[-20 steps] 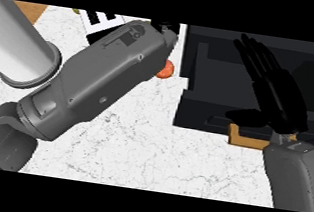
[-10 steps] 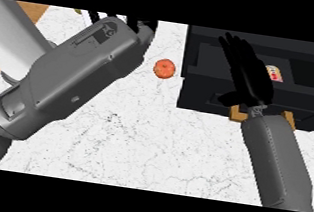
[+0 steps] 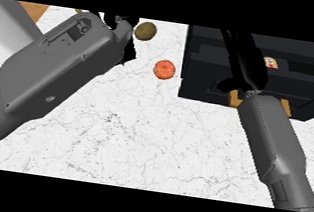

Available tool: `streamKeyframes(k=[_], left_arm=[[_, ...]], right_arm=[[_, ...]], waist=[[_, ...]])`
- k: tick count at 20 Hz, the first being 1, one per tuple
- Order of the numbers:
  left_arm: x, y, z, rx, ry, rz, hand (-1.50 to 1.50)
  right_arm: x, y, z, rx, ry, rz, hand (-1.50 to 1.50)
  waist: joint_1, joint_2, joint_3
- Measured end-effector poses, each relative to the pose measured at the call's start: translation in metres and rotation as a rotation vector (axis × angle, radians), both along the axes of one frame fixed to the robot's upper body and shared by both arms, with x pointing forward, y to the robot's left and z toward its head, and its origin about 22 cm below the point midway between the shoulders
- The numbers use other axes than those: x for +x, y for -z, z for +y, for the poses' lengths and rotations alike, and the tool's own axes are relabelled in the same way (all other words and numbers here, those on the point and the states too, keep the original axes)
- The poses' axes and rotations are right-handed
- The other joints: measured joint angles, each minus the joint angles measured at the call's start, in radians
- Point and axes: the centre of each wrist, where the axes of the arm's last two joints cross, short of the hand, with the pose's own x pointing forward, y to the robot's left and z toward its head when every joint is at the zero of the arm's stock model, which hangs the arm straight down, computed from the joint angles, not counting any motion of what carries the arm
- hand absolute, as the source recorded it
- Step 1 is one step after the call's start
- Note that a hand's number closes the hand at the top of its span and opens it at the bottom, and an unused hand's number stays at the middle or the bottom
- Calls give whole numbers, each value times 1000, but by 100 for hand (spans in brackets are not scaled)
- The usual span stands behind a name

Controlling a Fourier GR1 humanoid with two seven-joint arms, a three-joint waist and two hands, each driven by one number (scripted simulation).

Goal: Pick up the can, place it into the drawer and close the drawer

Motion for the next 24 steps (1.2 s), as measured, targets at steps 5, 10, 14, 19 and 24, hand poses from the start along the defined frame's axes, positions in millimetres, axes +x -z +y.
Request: streamKeyframes(k=[5,10,14,19,24], left_arm=[[-3,4,15,4,-3,-1,-150],[-6,0,22,2,-5,-7,-150],[-9,-8,31,10,-1,-17,-150],[-15,-9,33,8,13,-22,-150],[-21,-11,32,4,20,-21,-150]], right_arm=[[13,0,-6,-4,25,-41,-150],[22,0,-8,-5,57,-75,-150],[32,-12,-11,4,86,-92,-150],[39,-19,-14,2,109,-103,-150],[44,-29,-18,-17,130,-89,-150]], waist=[[13,5,0],[21,15,4],[31,25,12],[39,31,14],[47,41,18]])
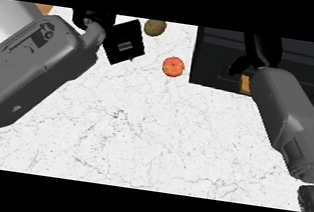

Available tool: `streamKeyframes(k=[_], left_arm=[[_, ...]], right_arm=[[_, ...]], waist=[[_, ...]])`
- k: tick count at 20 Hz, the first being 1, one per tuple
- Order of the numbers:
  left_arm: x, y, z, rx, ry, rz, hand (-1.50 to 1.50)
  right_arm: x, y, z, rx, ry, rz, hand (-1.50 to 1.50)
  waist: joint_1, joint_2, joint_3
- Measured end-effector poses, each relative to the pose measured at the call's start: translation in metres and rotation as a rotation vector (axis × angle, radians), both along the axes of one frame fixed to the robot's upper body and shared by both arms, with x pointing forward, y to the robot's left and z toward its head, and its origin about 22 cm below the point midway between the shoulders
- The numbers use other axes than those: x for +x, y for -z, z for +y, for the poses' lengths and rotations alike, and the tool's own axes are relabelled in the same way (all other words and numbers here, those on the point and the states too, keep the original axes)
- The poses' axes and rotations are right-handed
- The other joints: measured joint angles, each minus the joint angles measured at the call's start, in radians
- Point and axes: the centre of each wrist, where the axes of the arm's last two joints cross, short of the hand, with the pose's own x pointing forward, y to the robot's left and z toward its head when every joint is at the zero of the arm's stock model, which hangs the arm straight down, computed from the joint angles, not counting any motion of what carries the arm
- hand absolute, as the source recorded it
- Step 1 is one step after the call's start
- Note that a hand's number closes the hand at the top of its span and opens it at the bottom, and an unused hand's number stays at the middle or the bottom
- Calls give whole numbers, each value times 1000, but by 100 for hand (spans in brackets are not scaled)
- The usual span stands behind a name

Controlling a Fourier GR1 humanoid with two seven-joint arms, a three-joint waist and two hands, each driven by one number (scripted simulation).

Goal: Pick up the can, place it into the drawer and close the drawer

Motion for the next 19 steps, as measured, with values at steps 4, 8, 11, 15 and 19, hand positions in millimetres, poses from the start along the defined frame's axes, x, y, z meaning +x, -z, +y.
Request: streamKeyframes(k=[4,8,11,15,19], left_arm=[[-3,-2,3,6,10,0,-150],[-7,1,0,6,15,1,-150],[-8,-2,1,2,18,2,-150],[-11,0,1,3,24,3,-150],[-13,0,6,2,24,6,-150]], right_arm=[[4,-8,-2,-11,2,31,-150],[5,-11,-1,47,-54,90,-150],[6,-12,-1,161,-94,122,-150],[7,-14,-1,376,-136,145,-150],[9,-18,-2,543,-169,153,-150]], waist=[[4,8,5],[4,11,8],[2,12,8],[-4,6,7],[-4,6,7]])
